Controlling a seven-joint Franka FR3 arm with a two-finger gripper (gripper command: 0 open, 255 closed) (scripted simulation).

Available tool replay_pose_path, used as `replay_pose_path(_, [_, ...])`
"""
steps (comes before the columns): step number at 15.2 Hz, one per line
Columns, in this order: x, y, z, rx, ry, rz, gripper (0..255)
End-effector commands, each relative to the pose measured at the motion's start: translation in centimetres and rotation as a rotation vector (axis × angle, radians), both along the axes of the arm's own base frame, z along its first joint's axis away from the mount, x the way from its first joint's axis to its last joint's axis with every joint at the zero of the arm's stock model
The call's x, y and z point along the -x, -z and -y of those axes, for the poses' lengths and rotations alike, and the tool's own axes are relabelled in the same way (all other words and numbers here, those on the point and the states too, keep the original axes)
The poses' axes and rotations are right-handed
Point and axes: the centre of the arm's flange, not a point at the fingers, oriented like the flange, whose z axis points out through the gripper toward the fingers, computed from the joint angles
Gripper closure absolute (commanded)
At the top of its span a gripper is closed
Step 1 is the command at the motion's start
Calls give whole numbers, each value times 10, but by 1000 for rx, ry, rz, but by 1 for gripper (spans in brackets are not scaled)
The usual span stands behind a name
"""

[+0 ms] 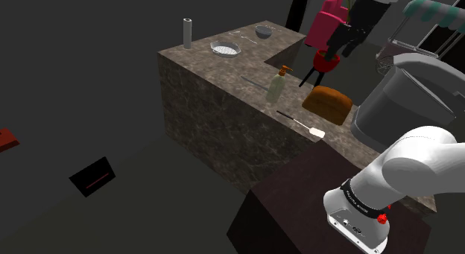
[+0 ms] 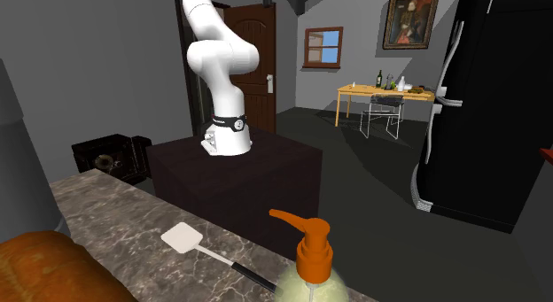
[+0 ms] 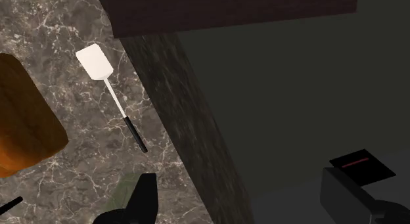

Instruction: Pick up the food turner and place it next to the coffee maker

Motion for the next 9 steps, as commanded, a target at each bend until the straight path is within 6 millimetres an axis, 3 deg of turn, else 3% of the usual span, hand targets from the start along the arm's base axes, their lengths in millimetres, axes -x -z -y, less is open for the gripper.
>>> replay_pose_path(1, [0,0,0,0,0,0,0])
replay_pose_path(9, [-10,88,60,-10,-79,-6,0])
